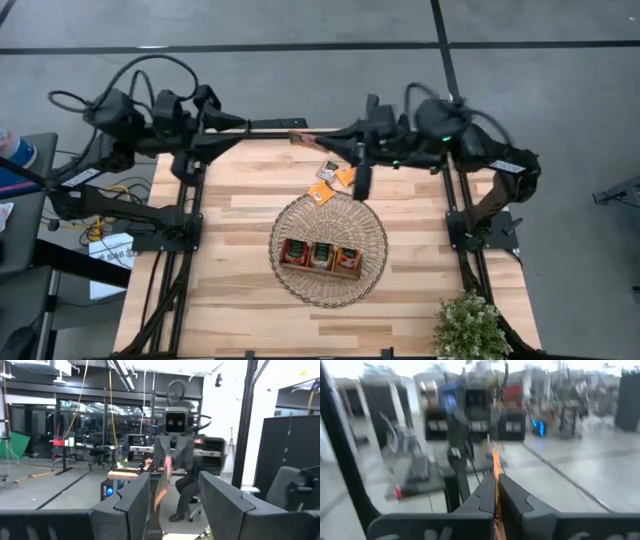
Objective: Pick & Place Tea
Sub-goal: Put the orange tea bag into the right section of the wooden organizer
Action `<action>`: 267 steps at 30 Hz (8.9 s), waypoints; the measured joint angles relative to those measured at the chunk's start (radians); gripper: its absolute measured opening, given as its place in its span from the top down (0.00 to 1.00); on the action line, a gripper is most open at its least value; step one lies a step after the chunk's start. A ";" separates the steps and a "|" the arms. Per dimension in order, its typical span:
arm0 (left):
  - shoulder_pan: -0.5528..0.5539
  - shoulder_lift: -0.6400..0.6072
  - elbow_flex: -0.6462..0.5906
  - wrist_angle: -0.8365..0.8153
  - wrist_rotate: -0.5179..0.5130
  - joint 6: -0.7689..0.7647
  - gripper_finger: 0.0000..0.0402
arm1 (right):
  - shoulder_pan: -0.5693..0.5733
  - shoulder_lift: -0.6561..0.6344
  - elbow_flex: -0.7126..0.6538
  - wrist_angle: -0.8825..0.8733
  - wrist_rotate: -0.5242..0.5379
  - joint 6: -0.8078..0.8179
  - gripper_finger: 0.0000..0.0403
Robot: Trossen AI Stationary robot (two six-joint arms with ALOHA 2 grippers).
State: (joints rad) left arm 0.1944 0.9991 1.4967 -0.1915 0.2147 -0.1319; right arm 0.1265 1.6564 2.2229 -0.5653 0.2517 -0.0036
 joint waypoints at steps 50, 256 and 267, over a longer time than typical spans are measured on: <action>-0.079 0.424 0.000 0.744 -0.101 -0.177 0.59 | -0.031 -0.254 -0.964 1.569 -0.072 0.130 1.00; -0.084 0.178 0.000 -0.271 -0.121 0.029 0.68 | 0.306 -0.183 -1.274 0.237 0.046 0.746 1.00; -0.084 0.178 0.000 -0.233 -0.118 -0.020 0.68 | 0.305 -0.183 -1.382 0.358 0.046 0.684 1.00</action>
State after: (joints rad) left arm 0.1108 1.1770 1.4967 -0.4245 0.0963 -0.1517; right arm 0.4317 1.4731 0.8409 -0.2070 0.2976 0.6804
